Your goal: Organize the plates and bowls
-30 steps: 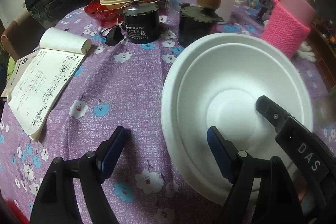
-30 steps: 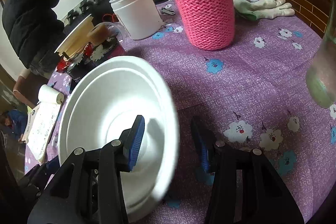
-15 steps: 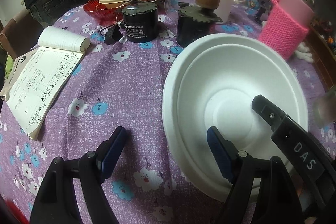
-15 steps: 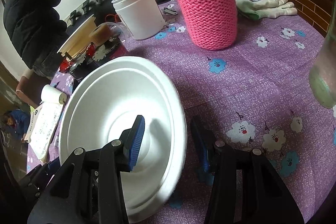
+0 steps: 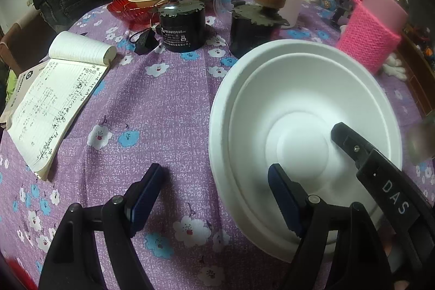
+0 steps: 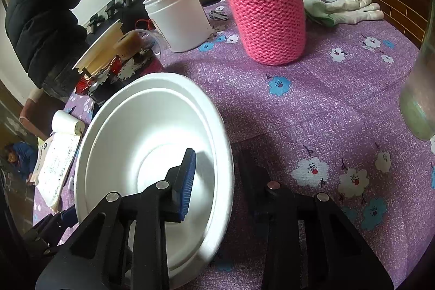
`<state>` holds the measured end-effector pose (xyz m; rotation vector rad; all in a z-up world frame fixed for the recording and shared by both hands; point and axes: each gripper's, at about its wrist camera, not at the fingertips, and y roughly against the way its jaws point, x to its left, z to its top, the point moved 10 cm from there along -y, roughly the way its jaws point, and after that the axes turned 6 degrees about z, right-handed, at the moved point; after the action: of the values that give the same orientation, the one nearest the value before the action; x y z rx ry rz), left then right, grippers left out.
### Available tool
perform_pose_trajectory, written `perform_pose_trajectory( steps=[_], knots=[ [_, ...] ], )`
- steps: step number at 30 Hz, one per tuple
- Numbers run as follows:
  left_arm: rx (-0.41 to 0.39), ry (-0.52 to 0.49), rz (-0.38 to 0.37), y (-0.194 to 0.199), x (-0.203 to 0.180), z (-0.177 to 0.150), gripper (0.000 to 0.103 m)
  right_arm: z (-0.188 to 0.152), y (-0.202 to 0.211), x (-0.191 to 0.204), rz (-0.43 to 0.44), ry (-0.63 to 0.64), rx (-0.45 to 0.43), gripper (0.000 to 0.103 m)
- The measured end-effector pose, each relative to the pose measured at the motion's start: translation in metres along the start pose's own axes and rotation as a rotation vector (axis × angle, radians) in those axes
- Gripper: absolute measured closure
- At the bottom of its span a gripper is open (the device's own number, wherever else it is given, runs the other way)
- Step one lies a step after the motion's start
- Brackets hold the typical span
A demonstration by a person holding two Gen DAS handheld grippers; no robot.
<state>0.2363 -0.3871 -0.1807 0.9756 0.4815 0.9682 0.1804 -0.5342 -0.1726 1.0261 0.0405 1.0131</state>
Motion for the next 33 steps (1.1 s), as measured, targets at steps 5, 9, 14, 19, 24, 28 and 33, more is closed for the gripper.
perform_pose_trajectory(
  steps=[5,9,14,19,24,28,33],
  knots=[
    [0.000,0.001,-0.001,-0.0001,0.0002,-0.0006,0.024,-0.0012,0.0008,-0.0010,0.005,-0.003,0.003,0.077],
    [0.001,0.002,-0.002,0.0001,0.0000,-0.0006,0.024,-0.0015,0.0010,-0.0013,0.010,-0.007,0.003,0.077],
    [0.004,0.005,-0.005,-0.0006,0.0006,-0.0017,0.024,-0.0022,0.0015,-0.0008,0.014,-0.011,0.002,0.077],
    [0.003,0.005,-0.005,-0.0005,0.0006,-0.0018,0.024,-0.0027,0.0015,-0.0004,0.014,-0.010,0.002,0.076],
    [0.004,0.005,-0.005,-0.0003,0.0005,-0.0022,0.024,-0.0028,0.0016,-0.0004,0.016,-0.013,0.003,0.076],
    [0.004,0.005,-0.005,-0.0003,0.0005,-0.0023,0.024,-0.0029,0.0014,0.0003,0.019,-0.015,0.004,0.076],
    [0.004,0.004,-0.005,-0.0005,0.0005,-0.0019,0.024,-0.0034,0.0017,0.0010,0.024,-0.017,0.006,0.076]
  ],
)
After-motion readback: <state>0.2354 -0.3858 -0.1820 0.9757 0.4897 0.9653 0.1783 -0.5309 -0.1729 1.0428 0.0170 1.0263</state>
